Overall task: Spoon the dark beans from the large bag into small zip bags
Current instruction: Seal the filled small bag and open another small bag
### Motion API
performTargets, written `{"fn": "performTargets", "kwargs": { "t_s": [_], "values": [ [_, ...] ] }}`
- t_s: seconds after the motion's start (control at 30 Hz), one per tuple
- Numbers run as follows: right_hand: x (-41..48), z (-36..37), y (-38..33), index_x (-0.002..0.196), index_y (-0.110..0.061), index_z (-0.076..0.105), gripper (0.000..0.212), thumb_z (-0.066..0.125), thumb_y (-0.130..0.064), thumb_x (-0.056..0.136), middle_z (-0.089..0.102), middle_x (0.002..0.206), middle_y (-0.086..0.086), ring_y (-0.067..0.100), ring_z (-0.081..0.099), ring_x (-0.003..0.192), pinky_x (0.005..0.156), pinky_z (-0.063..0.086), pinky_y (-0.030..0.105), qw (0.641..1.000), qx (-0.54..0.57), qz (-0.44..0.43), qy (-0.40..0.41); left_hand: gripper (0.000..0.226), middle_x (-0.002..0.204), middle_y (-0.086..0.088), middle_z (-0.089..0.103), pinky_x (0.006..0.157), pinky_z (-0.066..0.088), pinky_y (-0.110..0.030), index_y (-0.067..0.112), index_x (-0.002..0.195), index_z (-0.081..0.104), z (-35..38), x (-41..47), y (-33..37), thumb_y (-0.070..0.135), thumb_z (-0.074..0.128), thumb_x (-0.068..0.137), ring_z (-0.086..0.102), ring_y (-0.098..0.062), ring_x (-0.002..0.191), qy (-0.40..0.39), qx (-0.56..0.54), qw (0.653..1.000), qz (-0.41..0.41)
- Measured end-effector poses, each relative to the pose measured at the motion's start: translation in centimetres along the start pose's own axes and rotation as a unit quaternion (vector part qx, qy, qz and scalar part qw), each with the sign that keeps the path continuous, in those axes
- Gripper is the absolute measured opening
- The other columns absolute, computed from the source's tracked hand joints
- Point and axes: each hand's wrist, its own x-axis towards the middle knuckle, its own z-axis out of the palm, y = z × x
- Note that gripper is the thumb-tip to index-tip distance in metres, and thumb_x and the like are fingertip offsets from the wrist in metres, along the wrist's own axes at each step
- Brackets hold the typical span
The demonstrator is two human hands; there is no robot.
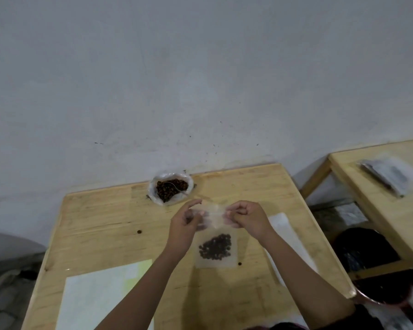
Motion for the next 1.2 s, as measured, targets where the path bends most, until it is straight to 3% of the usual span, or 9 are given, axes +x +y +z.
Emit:
{"fn": "performTargets", "kwargs": {
  "t_s": [0.13,0.3,0.43,0.5,0.57,0.63,0.87,1.03,1.2],
  "values": [
    [0.1,0.9,3.4,0.087,-0.011,0.062,0.01,0.071,-0.01,0.082,0.07,0.088,0.016,0.027,0.069,0.081,0.069,0.058,0.034,0.999,-0.032,0.037,0.019,0.034,0.088,-0.015,0.062,0.067,0.057,-0.028,0.033,0.111,0.058,-0.8,-1.5,-3.5,0.007,0.061,0.088,0.066,-0.02,0.077,0.036,0.086,0.995,-0.016],
    [0.1,2.6,6.1,0.094,-0.009,0.056,0.019,0.071,-0.013,0.082,0.068,0.09,0.013,0.024,0.067,0.084,0.077,0.056,0.037,0.993,-0.079,0.039,0.076,0.031,0.097,0.004,0.064,0.066,0.05,-0.011,0.022,0.115,0.055,-1.5,-2.3,-5.7,0.01,0.064,0.087,0.063,-0.008,0.086,0.081,0.119,0.989,-0.041],
    [0.7,3.8,7.0,0.095,-0.01,0.06,0.017,0.069,-0.009,0.081,0.065,0.09,0.003,0.015,0.062,0.087,0.075,0.051,0.019,0.989,-0.117,0.024,0.091,0.032,0.105,0.002,0.063,0.074,0.048,-0.01,0.015,0.116,0.058,-1.8,-1.8,-6.5,0.004,0.062,0.087,0.061,-0.008,0.091,0.092,0.154,0.982,-0.06],
    [0.7,4.3,7.2,0.095,-0.012,0.06,0.016,0.067,-0.008,0.082,0.064,0.09,0.0,0.012,0.061,0.088,0.072,0.048,0.012,0.986,-0.141,0.008,0.087,0.036,0.112,0.0,0.062,0.085,0.049,-0.021,0.015,0.118,0.058,-2.0,-1.5,-7.0,0.001,0.061,0.085,0.059,-0.012,0.1,0.081,0.181,0.978,-0.067],
    [0.7,4.5,7.5,0.097,-0.014,0.06,0.018,0.066,-0.006,0.083,0.063,0.093,-0.001,0.012,0.061,0.092,0.081,0.051,0.018,0.985,-0.156,-0.006,0.074,0.039,0.115,-0.001,0.06,0.089,0.048,-0.025,0.013,0.12,0.056,-2.2,-1.3,-7.2,0.001,0.062,0.084,0.058,-0.014,0.104,0.071,0.191,0.976,-0.079],
    [0.7,4.7,7.8,0.105,-0.012,0.062,0.023,0.065,-0.005,0.084,0.064,0.1,0.001,0.011,0.06,0.096,0.09,0.051,0.026,0.983,-0.171,-0.004,0.06,0.041,0.118,-0.002,0.058,0.091,0.046,-0.026,0.012,0.122,0.055,-2.2,-1.2,-7.3,0.002,0.063,0.083,0.056,-0.017,0.109,0.06,0.202,0.974,-0.082],
    [0.4,2.7,7.3,0.119,-0.009,0.06,0.033,0.063,-0.007,0.086,0.062,0.118,0.003,0.014,0.057,0.109,0.09,0.045,0.022,0.973,-0.217,-0.041,0.059,0.04,0.146,-0.005,0.032,0.109,0.022,-0.024,0.012,0.126,0.051,-0.8,-1.3,-7.2,0.015,0.061,0.088,0.028,-0.02,0.136,0.021,0.361,0.932,0.012],
    [-1.1,-3.4,7.4,0.117,-0.011,0.062,0.029,0.062,-0.011,0.087,0.064,0.116,0.002,0.014,0.057,0.109,0.092,0.043,0.022,0.959,-0.232,-0.066,0.146,0.038,0.145,0.003,0.03,0.103,0.017,-0.01,0.019,0.13,0.048,4.5,-0.8,-5.5,0.027,0.053,0.093,0.026,-0.009,0.133,-0.058,0.369,0.923,0.089],
    [-3.4,-9.3,9.5,0.122,-0.007,0.057,0.041,0.067,-0.022,0.085,0.06,0.12,0.009,0.023,0.056,0.112,0.093,0.036,0.02,0.935,-0.252,-0.025,0.247,0.054,0.152,0.001,0.02,0.11,0.027,-0.025,0.017,0.14,0.035,10.8,-0.6,-6.0,0.035,0.052,0.093,0.024,-0.016,0.138,-0.129,0.379,0.912,0.091]
  ]
}}
